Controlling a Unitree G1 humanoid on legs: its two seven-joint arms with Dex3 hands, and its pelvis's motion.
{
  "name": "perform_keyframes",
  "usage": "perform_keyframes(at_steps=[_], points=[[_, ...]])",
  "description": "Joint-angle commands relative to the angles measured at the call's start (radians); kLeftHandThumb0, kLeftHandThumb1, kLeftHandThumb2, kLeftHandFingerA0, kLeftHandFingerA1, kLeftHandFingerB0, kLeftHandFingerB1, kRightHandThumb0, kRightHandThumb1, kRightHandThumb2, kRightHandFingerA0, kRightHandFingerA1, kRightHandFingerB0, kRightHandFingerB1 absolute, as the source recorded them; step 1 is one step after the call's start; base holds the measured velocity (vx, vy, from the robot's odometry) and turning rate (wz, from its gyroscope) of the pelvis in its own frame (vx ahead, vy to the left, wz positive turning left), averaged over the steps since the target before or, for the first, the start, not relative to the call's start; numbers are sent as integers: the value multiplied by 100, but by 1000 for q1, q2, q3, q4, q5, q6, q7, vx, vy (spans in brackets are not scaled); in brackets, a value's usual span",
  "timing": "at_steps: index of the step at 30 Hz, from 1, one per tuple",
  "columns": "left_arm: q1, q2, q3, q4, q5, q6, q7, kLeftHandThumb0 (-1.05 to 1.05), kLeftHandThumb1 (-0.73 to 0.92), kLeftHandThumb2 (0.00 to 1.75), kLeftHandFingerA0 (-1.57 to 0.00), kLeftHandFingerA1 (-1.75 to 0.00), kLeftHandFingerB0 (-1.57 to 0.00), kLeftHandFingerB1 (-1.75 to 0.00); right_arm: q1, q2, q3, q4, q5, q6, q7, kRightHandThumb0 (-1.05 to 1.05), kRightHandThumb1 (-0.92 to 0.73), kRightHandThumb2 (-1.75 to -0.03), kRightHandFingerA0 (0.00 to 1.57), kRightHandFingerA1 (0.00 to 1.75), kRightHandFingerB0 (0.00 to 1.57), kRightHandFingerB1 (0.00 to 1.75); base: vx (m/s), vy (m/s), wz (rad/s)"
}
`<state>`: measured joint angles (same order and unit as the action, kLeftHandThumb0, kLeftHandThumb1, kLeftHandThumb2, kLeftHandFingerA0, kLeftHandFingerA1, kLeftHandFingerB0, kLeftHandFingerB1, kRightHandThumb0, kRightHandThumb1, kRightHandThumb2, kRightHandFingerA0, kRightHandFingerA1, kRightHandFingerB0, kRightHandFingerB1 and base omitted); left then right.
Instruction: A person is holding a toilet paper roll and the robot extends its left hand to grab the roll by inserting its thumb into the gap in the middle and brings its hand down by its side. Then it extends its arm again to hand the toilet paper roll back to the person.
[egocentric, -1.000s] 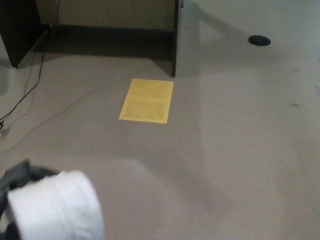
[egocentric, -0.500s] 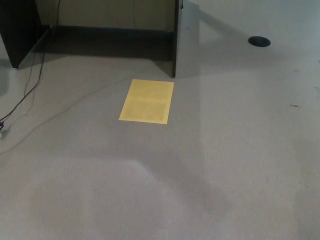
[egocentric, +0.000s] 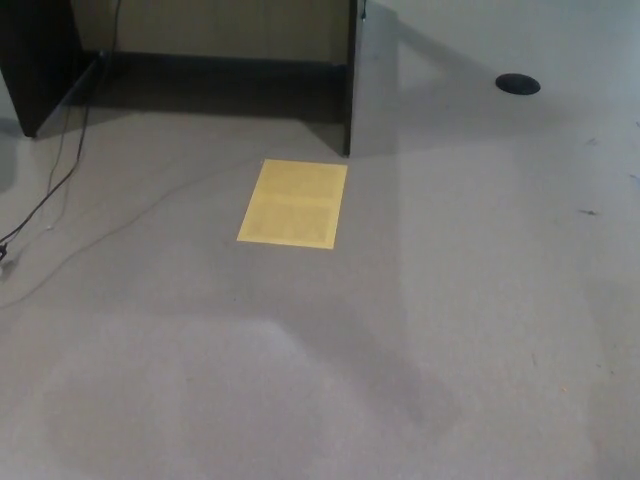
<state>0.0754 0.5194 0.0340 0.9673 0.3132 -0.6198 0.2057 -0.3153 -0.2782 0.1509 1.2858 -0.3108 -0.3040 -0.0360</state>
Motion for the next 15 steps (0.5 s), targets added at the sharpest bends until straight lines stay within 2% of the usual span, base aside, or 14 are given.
perform_keyframes(at_steps=[1, 3, 4, 5, 6, 7, 10, 15], points=[[-42, 12, 41, -193, -80, -78, -43, -7, 83, 72, -78, -143, -71, -119, 4, -9, 0, 2, 1, 8, 6, -37, -62, -59, 78, 58, 66, 44, 0, 0, 0], [-66, 5, 48, -345, -84, -37, -54, -10, 80, 71, -80, -147, -72, -123, 11, -6, 0, 3, 1, 4, 1, -36, -62, -59, 80, 61, 66, 44, 0, 0, 0], [-91, 9, 46, -418, -81, -35, -64, -4, 80, 68, -85, -143, -72, -123, 16, -1, 1, 4, 1, 2, 0, -36, -62, -59, 79, 62, 66, 44, 0, 0, 0], [-123, 6, 37, -507, -83, 11, -93, -4, 79, 72, -92, -135, -75, -113, 19, 1, 1, 3, 0, 0, -3, -37, -62, -59, 78, 59, 66, 44, 0, 0, 0], [-157, 1, 24, -606, -86, 81, -129, -4, 79, 72, -92, -135, -75, -113, 21, 0, 2, 1, -1, -1, -6, -37, -62, -59, 78, 59, 66, 44, 0, 0, 0], [-191, 3, 7, -670, -69, 123, -158, -4, 79, 74, -84, -143, -73, -116, 25, -1, 4, 2, -2, -2, -1, -37, -63, -60, 76, 55, 65, 43, 0, 0, 0], [-282, -10, -32, -763, -70, 169, -219, -1, 80, 73, -78, -147, -72, -123, 25, -4, 1, 4, 0, 2, 2, -36, -63, -60, 78, 55, 64, 43, 0, 0, 0], [-487, -51, -107, -872, -32, 294, -302, -8, 82, 69, -77, -154, -67, -126, 12, -1, -3, 3, 5, 8, 4, -36, -63, -60, 77, 56, 65, 44, 0, 0, 0]])
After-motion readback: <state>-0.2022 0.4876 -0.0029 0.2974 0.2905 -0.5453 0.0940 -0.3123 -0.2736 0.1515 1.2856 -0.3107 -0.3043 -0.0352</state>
